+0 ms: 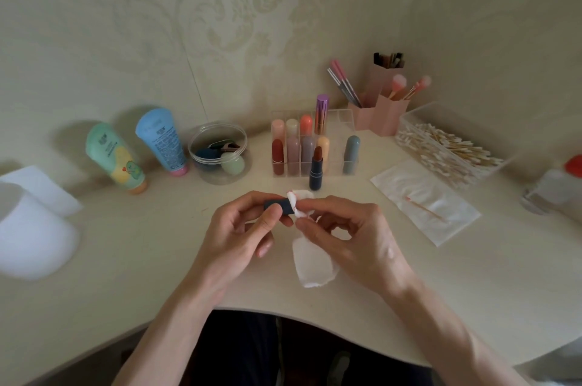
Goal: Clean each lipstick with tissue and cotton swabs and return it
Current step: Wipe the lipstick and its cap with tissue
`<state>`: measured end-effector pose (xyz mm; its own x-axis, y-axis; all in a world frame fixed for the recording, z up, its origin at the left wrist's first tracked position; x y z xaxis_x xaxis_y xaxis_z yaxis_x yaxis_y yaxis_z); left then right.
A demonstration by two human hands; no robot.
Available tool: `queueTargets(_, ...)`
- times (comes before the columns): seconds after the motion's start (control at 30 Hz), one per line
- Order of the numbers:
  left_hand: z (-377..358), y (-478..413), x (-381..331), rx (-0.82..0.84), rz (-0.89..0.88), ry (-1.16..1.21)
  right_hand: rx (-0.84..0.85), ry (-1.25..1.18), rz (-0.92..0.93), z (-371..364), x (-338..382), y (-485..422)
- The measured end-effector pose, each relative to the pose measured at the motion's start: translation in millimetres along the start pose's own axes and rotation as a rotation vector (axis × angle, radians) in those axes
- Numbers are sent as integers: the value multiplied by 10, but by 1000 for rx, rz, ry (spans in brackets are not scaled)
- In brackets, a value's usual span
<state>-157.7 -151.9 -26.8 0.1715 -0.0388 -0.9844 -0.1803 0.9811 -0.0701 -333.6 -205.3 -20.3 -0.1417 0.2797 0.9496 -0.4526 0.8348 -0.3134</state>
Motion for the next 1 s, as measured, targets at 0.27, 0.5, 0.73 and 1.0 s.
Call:
queueTargets(0.27,10,-3,18,24,-19,-38,103,79,73,-34,16,-1)
queueTargets(0.5,7,12,2,-1,-60,-59,35,-62,-76,-63,-82,-19)
queueTargets(0.73,-5,2,-3,-58,-93,-44,-30,-149,-209,-47,-138,5)
queueTargets(1.0,-2,4,-20,-109,-154,-106,6,-385,-450,-60,-166,40)
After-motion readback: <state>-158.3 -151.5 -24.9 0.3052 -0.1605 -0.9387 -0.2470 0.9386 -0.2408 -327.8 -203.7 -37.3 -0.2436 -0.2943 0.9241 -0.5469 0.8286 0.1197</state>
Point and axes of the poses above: each hand's wrist, its own y-axis away from the middle knuckle, its own z-axis out of the back of the hand, x = y × z, the point moved 6 cm from there along -y, towards the middle knuckle, and after that the axes turned 11 degrees about -y, right-handed, at the moved point
